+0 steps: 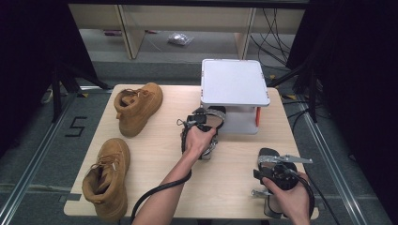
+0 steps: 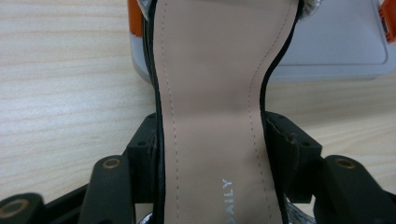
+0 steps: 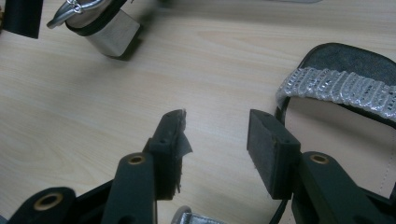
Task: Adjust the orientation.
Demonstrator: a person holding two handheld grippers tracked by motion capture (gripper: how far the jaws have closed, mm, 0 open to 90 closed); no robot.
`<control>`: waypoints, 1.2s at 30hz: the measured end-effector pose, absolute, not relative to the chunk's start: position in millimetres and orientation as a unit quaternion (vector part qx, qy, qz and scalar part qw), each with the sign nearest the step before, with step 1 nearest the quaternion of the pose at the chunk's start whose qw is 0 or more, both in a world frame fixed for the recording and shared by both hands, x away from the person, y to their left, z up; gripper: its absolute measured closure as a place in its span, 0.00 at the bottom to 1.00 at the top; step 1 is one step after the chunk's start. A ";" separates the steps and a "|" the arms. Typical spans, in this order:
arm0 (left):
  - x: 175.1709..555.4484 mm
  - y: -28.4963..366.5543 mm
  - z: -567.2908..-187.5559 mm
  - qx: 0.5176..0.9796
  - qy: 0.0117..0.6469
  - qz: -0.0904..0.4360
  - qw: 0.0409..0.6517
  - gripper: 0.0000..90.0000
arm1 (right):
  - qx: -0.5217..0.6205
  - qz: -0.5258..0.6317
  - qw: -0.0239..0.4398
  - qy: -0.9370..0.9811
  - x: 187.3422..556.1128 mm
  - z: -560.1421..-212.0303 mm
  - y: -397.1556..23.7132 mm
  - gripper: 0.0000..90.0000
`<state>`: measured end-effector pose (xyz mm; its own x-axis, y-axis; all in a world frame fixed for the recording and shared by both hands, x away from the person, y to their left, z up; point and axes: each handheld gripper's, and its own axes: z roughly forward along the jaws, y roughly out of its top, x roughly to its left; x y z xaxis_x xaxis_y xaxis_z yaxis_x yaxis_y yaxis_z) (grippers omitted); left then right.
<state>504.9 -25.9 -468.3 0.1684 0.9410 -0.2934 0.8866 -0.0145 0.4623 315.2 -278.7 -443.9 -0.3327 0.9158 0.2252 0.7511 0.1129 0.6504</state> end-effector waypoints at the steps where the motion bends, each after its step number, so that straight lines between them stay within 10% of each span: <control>1: 505.6 -28.6 -470.2 0.706 0.647 0.052 0.283 0.48 | 0.567 0.351 0.120 0.736 315.7 -444.9 -279.1 0.63; 36: 486.1 -24.4 -443.0 0.723 0.578 0.105 0.364 0.38 | 0.556 0.361 0.126 0.738 316.3 -447.0 -280.6 0.62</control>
<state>486.1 -24.4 -443.0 0.3105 0.9119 -0.2683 0.7588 -0.0677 0.6478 316.3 -280.6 -447.0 -0.3489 0.9120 0.2157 0.7296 0.1199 0.6732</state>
